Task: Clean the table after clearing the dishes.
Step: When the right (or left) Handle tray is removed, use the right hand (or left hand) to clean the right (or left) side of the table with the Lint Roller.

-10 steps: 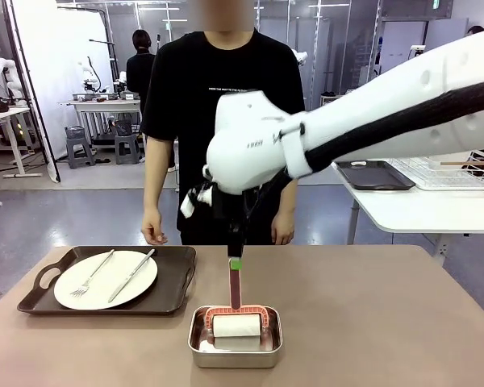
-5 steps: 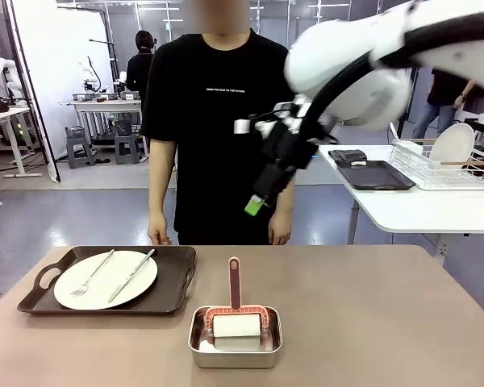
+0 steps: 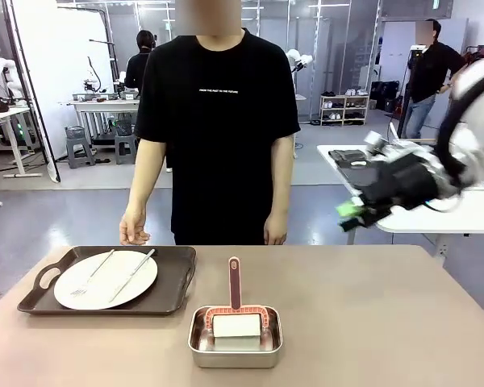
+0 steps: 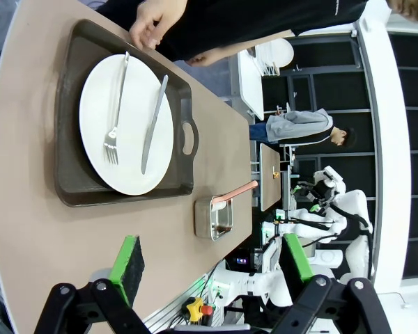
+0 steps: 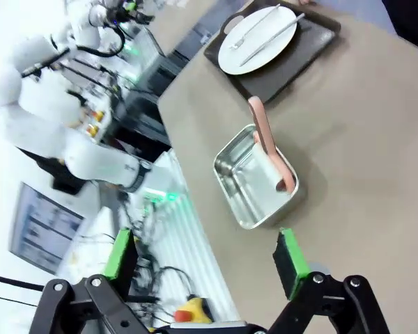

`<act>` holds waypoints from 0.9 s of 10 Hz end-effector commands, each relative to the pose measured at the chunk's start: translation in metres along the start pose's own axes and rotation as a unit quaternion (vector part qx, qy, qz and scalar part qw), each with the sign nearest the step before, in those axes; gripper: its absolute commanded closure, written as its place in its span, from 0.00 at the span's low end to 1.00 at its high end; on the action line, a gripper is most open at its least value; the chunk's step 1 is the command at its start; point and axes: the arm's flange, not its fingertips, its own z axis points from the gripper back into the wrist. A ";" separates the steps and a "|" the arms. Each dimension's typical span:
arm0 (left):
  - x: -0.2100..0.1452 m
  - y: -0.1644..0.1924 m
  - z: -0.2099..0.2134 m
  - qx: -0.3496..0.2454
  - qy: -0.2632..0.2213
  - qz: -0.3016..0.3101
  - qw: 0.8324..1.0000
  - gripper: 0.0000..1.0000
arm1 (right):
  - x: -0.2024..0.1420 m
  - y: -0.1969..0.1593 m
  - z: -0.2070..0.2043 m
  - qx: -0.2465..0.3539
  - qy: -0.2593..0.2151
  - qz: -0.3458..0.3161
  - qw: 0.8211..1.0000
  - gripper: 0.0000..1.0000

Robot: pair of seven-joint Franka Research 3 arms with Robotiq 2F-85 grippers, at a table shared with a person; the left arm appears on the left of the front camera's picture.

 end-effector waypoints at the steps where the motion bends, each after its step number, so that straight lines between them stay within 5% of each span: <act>1: -0.001 0.000 0.003 -0.002 -0.002 -0.006 1.000 0.00 | -0.029 -0.020 0.038 0.053 -0.074 -0.097 0.991 0.00; 5: -0.001 0.000 0.003 -0.002 -0.002 -0.006 1.000 0.00 | -0.116 -0.063 0.125 0.071 -0.187 -0.209 0.957 0.00; 9: -0.001 0.000 0.003 -0.002 -0.002 -0.006 1.000 0.00 | -0.195 -0.066 0.175 0.001 -0.202 -0.267 0.942 0.00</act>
